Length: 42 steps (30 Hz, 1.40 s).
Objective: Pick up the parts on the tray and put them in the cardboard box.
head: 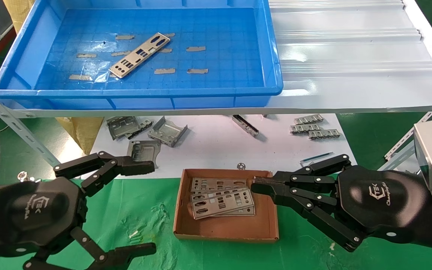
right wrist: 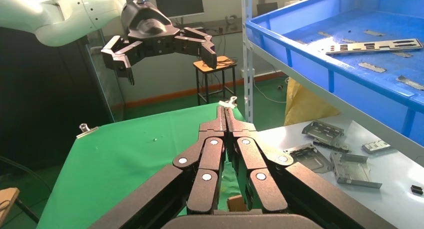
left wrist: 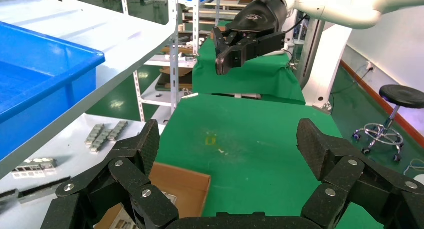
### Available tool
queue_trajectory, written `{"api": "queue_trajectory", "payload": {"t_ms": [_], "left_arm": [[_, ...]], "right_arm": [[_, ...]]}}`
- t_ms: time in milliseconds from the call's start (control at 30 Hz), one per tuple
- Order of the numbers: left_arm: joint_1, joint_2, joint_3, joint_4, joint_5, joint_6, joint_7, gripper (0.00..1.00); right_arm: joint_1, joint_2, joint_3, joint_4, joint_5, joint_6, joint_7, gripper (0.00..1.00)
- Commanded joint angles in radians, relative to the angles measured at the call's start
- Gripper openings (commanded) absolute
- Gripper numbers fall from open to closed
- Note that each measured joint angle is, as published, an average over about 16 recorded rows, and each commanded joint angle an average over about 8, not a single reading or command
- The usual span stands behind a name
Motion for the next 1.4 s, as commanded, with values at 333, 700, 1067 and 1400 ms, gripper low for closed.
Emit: {"api": "queue_trajectory", "payload": {"t_ms": [333,700,1067,1400], "left_arm": [[-0.144,0.027,0.019,0.043,0.055,-0.008,-0.041,1.00],[-0.608,0.247,0.155,0.490,0.333,-0.049,-0.066,1.00],[-0.865,0.469,0.278,0.952,0.592,-0.268,0.045,1.00],[-0.940,0.566,0.331,1.137,0.689,-0.405,0.108,1.00]], "right_arm": [[0.000,0.000,0.000,0.000,0.000,0.000,0.000,0.00],[0.000,0.000,0.000,0.000,0.000,0.000,0.000,0.00],[0.000,0.000,0.000,0.000,0.000,0.000,0.000,0.90],[0.000,0.000,0.000,0.000,0.000,0.000,0.000,1.00]]}}
